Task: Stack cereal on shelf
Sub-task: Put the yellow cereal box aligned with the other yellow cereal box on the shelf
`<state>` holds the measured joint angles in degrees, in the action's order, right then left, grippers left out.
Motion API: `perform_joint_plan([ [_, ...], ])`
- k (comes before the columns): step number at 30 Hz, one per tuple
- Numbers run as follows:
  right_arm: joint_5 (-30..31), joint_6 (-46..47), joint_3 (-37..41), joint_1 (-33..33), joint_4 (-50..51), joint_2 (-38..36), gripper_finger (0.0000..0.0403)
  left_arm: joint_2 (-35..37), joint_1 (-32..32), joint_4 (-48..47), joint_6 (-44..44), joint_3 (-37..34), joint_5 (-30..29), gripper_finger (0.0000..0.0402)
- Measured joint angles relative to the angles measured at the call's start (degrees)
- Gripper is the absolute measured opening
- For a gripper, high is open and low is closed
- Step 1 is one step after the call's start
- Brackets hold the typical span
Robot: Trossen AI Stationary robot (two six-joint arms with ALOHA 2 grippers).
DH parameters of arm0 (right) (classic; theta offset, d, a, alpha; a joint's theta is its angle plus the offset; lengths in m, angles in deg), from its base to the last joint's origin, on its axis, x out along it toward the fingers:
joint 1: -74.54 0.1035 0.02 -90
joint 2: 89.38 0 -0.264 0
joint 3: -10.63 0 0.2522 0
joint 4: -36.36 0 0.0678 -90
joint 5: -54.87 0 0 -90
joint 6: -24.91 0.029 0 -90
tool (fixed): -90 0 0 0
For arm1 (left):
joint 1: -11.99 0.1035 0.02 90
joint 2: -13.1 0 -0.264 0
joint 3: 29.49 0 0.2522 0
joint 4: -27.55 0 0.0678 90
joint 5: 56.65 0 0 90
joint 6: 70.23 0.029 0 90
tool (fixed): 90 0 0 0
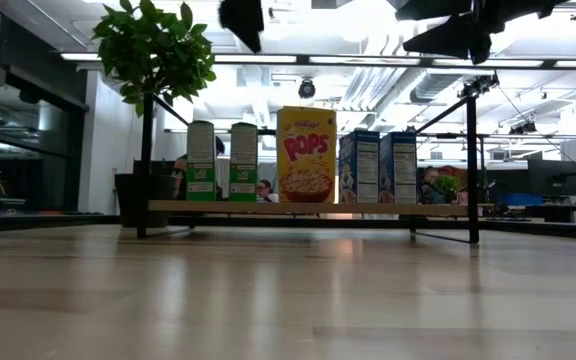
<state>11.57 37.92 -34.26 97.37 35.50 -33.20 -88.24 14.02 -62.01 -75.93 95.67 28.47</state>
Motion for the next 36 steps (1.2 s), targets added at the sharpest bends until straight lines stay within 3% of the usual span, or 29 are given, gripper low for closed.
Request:
perform_joint_plan([
  [2, 0.02, 0.01, 0.0, 0.0, 0.2, -0.01, 0.0296, 4.06, -2.73, 1.8, -6.53, -5.16, -2.17, 0.0241],
  [6, 0.02, 0.1, 0.0, -0.34, 0.59, 0.01, 0.0296, 13.63, -12.45, 3.76, -25.72, -16.51, -12.26, 0.0241],
  [12, -0.27, 2.43, 0.0, -1.57, 1.77, -0.02, 0.0296, 24.9, -35.33, 1.8, -67.95, -27.39, -18.08, 0.0241],
  [18, -2.13, 4.05, 0.0, -3.02, 2.06, -0.02, 0.0296, 24.19, -57.43, 0.11, -108.81, -31.87, -22.63, 0.0241],
  [22, -3.73, 3.62, 0.0, -3.39, 2.45, -0.02, 0.0296, 18.61, -65.3, -2.22, -125.31, -32.66, -16.54, 0.0241],
  [26, -3.81, 3.5, 0.0, -3.37, 3.23, -0.02, 0.0296, 14.26, -68.83, -2.17, -130.59, -32.64, -5.54, 0.0241],
  [32, -3.82, 3.48, 0.0, -3.37, 3.36, -0.02, 0.0296, 10.99, -67.45, 0.97, -130.69, -32.57, -3.42, 0.0241],
  [36, -4.58, 3.66, 0.0, -3.37, 3.76, -0.02, 0.0296, 9.94, -67.72, -1.9, -131.51, -32.57, 4.15, 0.0241],
])
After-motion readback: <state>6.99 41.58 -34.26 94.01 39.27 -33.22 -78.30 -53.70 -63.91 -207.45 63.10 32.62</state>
